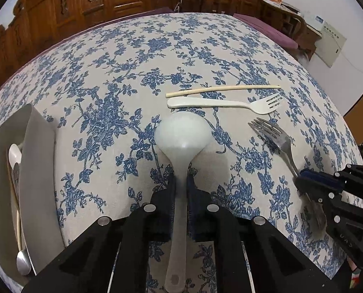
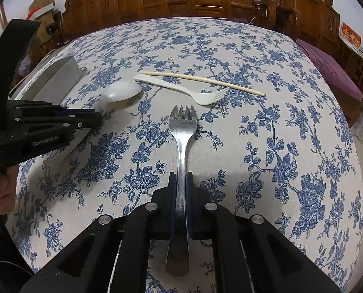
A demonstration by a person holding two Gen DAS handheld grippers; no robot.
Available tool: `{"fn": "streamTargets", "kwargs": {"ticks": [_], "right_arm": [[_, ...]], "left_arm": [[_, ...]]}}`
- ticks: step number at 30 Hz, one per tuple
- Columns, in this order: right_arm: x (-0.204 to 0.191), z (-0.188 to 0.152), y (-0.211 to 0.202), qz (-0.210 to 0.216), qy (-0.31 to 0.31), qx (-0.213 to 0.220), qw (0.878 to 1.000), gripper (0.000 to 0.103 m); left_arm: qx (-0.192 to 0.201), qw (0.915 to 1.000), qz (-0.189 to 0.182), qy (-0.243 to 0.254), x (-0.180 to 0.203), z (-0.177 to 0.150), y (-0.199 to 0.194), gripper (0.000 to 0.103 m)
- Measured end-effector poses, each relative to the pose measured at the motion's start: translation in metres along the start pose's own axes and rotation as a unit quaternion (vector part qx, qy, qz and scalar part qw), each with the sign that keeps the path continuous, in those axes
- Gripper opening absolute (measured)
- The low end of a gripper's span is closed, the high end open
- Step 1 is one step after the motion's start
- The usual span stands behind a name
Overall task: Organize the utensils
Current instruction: 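Lift the steel fork with the right gripper while the left grasps a white plastic spoon, then carry the fork with the right gripper while the left carries the white spoon over the tray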
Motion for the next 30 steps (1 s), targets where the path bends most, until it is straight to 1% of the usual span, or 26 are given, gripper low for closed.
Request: {"fn": "streamTargets", "kwargs": {"ticks": [7,18,23,30], "right_arm": [[-0.003,0.001,-0.003,-0.002,0.0,0.008,1.0,0.009],[-0.022,0.016,-0.031,0.021,-0.006,0.041,0.999,0.009],[-0.036,0.022,-0.042,0.032,-0.016,0.052,0.998,0.009],[-0.055,0.031,-0.054,0.039,-0.026,0.06,0.997,0.009]], "left_arm": [[0.016,0.9998,0.009,0.007,0.0,-0.002,-0.018,0.008],[0.048,0.9987,0.01,0.013,-0.006,0.001,-0.061,0.008],[0.062,0.9979,0.014,0.009,-0.017,0.001,-0.084,0.008],[0.085,0.996,0.026,-0.012,-0.046,0.005,-0.117,0.008]]}}
Point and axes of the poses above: each gripper's, at about its wrist camera, not at the fingertips, and y roughly the way its jaws point, x to its right, z to its top, the point moved 6 cm from there along y, roughly the way its jaws point, and after that the axes turned 6 degrees about -z, right-handed, at the moved point
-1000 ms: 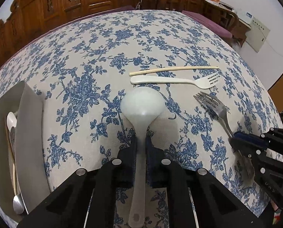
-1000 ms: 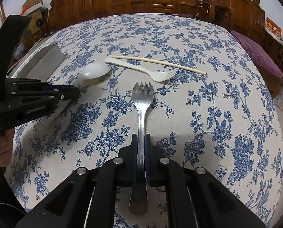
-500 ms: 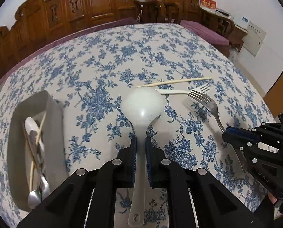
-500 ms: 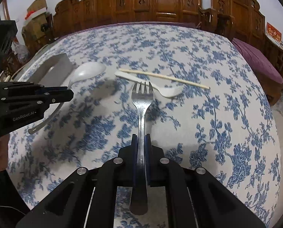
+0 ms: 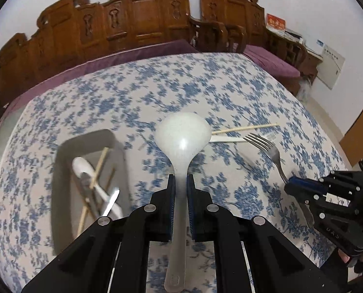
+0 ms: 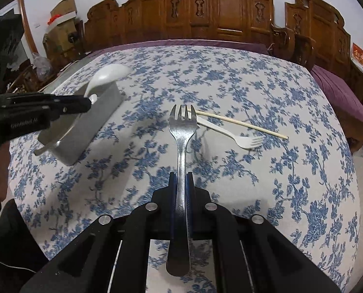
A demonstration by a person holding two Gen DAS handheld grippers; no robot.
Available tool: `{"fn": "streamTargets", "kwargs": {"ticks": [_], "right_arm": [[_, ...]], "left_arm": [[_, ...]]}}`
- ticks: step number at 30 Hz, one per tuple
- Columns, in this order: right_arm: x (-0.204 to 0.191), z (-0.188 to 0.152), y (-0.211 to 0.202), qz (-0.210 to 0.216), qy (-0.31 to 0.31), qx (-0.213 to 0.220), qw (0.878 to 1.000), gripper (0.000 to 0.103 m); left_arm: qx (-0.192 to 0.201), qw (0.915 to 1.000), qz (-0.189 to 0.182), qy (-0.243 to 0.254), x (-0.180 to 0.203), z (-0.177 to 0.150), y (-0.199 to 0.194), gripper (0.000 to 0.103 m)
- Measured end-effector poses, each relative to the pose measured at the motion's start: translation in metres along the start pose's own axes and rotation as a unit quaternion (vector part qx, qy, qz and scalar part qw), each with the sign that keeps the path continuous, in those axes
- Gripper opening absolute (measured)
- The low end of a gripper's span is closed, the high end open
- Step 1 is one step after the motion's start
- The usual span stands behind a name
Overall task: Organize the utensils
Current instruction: 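Carry the fork with the right gripper while the left carries the white spoon over the tray, then lower the white spoon into the tray and open the left gripper while the right holds the fork above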
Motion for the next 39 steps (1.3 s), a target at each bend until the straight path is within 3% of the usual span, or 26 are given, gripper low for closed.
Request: {"fn": "streamTargets", "kwargs": {"ticks": [20,39], "right_arm": [[-0.08,0.04,-0.021,0.034,-0.032,0.028,0.999,0.009],[-0.125,0.054,-0.005,0.056,-0.04,0.022,0.997,0.009]], "left_arm": [[0.01,0.9985,0.019,-0.051,-0.078,-0.012,-0.029,0.008],[-0.009,0.9949,0.028,-0.097,-0.132,-0.023,0.005,0.008]]}}
Point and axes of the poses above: each gripper's, at about its wrist camera, not at the fingertips, and y roughly the way its jaws point, x to its right, z to its top, the point moved 6 cm from there along y, roughly the way its jaws point, and after that the axes turned 6 degrees about -z, right-handed, at the moved point
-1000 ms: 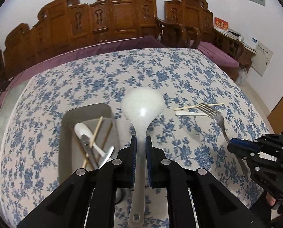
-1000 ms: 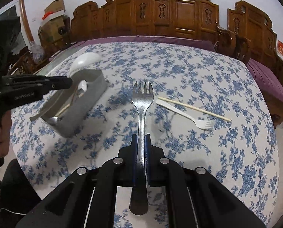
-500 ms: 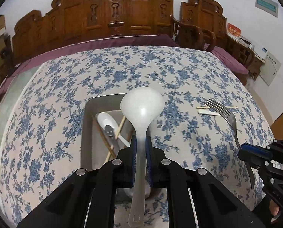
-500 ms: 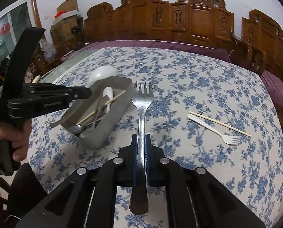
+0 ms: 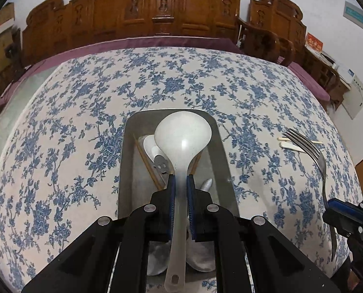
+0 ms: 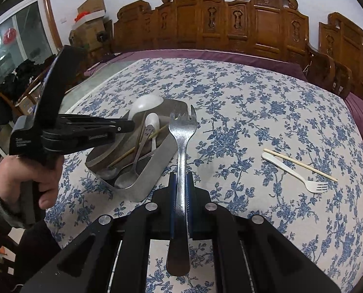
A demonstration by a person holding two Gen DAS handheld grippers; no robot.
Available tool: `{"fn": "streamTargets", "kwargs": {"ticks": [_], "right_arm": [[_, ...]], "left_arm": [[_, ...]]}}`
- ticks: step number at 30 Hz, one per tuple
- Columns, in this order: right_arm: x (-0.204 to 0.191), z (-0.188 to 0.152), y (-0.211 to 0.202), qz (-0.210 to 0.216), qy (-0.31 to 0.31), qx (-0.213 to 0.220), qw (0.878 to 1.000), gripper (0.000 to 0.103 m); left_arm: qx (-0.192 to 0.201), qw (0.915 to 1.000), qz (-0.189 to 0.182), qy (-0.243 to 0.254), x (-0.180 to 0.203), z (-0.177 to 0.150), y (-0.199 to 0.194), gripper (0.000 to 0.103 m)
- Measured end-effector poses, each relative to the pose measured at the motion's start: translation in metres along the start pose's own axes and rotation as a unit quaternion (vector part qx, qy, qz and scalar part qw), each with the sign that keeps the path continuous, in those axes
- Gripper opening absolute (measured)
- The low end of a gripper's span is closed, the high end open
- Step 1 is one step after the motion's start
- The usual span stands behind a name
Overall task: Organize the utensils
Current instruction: 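Lower the white spoon into the tray and open the left gripper while the right holds the fork above, then lower the steel fork into the grey tray and open the right gripper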
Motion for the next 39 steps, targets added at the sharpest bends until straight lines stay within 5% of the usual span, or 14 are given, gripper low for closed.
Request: {"fn": "streamTargets", "kwargs": {"ticks": [13,17,39], "right_arm": [[-0.007,0.002,0.011,0.003,0.002,-0.006,1.0,0.009],[-0.014,0.005,0.015,0.006,0.001,-0.007,1.0,0.009],[-0.063,0.034,0.056,0.035,0.013,-0.025,0.999,0.009]], "left_arm": [[-0.002,0.9999,0.004,-0.01,-0.014,0.005,0.006,0.009],[0.001,0.9999,0.003,-0.012,-0.018,0.003,0.0,0.023],[0.039,0.9984,0.024,0.032,-0.055,-0.027,-0.071,0.041]]}}
Point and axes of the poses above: each gripper's, at about its wrist camera, not at the fingertips, and y roughly the way its jaws point, x to its right, z to its top, the point moved 6 cm from there along y, roughly the way its jaws point, and after that the axes turned 6 degrees about -z, right-handed, at the moved point
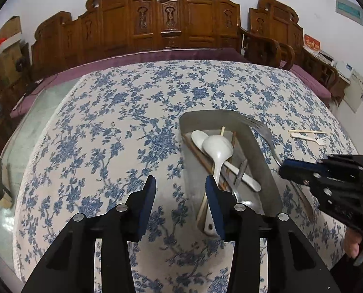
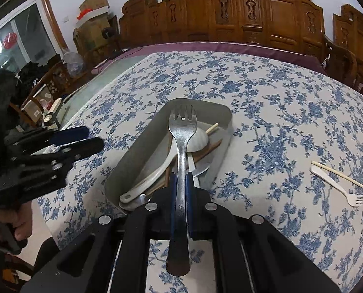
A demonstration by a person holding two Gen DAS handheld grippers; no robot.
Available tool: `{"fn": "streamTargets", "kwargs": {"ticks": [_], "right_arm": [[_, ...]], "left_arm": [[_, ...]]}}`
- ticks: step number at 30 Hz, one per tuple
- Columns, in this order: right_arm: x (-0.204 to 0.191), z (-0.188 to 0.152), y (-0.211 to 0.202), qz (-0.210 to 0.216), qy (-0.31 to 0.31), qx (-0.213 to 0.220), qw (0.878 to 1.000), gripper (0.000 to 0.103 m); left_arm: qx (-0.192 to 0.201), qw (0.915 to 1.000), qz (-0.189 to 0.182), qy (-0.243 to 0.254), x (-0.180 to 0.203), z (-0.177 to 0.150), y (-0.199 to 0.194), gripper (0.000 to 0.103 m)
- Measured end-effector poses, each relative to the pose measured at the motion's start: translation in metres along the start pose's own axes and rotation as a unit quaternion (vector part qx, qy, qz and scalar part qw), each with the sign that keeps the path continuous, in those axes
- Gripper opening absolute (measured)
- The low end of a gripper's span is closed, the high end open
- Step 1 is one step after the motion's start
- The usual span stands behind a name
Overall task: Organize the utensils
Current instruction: 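Lower the steel fork into the grey tray and open the right gripper, then move the right gripper to the bamboo chopstick and grasp it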
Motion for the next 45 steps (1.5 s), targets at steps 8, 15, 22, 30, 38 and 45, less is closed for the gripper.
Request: {"fn": "streamTargets", "kwargs": {"ticks": [8,15,22,30,38,45], "right_arm": [[-0.008,0.009,0.025,-0.003,0.008,-0.016,1.0,0.009],[-0.014,0.013,0.043,-0.009,0.009,-0.028,1.0,0.009],[-0.012,0.018,0.057,-0.006,0.026,-0.038,0.999,0.009],[-0.017,0.02,0.063,-0.002,0.027,-0.042,0.999,0.012],[-0.008,0.022,0.032,0.028,0.008,0.002,1.0,0.012],[0.041,0.004,-0.011,-0.001,-0.035,0.029,0.999,0.012]], "left_arm": [[0.013,0.9999,0.009,-0.004,-0.011,-0.019,-0.006,0.041],[0.016,0.9998,-0.001,-0.012,-0.012,-0.025,-0.008,0.041],[0.013,0.9999,-0.004,-0.009,-0.008,-0.027,-0.006,0.041],[0.015,0.9998,-0.004,-0.011,-0.007,-0.027,-0.008,0.041],[0.021,0.9997,-0.001,-0.008,0.001,-0.025,-0.012,0.041],[0.03,0.9995,-0.003,-0.001,0.026,-0.02,-0.011,0.042]]}}
Point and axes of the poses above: each gripper's, at about its wrist camera, not at the fingertips, and y roughly the way its jaws point, x to its right, z to its top, the point moved 6 cm from there along y, roughly the way its jaws point, and after that the axes turned 6 degrees about -z, right-handed, at the moved point
